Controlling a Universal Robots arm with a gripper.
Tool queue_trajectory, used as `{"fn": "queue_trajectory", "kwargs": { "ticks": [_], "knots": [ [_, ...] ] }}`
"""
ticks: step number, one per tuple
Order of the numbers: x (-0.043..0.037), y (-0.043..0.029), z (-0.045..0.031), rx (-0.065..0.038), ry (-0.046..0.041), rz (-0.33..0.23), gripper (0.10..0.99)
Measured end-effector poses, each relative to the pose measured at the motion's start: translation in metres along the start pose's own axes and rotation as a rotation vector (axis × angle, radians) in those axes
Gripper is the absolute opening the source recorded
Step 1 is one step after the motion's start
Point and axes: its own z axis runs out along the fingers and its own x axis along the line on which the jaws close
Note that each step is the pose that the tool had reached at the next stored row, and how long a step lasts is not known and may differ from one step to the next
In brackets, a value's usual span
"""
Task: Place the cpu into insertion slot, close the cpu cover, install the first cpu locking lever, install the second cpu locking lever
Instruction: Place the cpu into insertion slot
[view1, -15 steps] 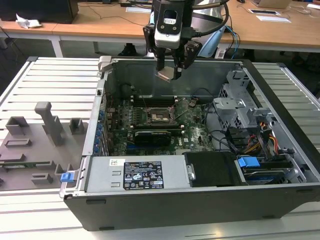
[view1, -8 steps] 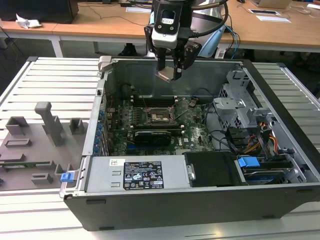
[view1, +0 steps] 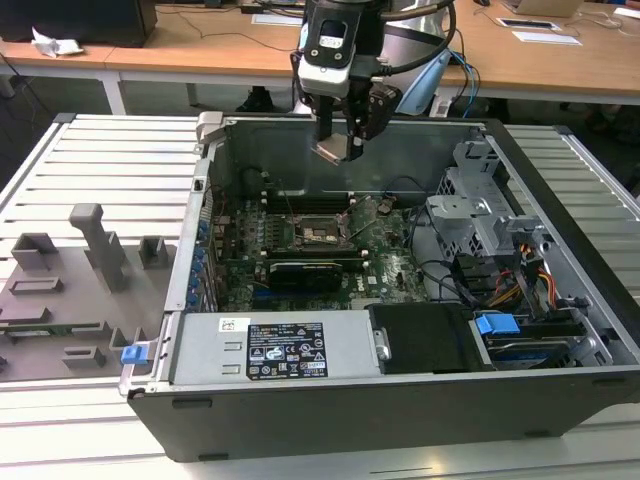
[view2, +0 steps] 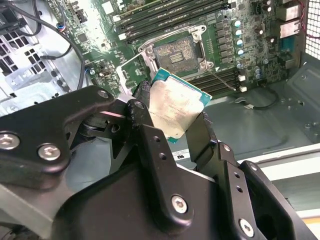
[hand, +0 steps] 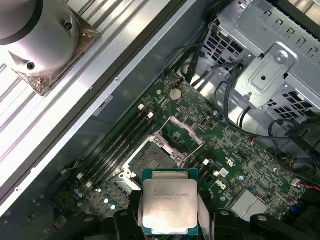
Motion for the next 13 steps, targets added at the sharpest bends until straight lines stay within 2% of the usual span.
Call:
{"fn": "queue_trajectory", "kwargs": {
  "ticks": [13],
  "knots": [
    [0.0, 0.0, 0.0002, -0.002, -0.0106, 0.119, 0.529]
  ]
}}
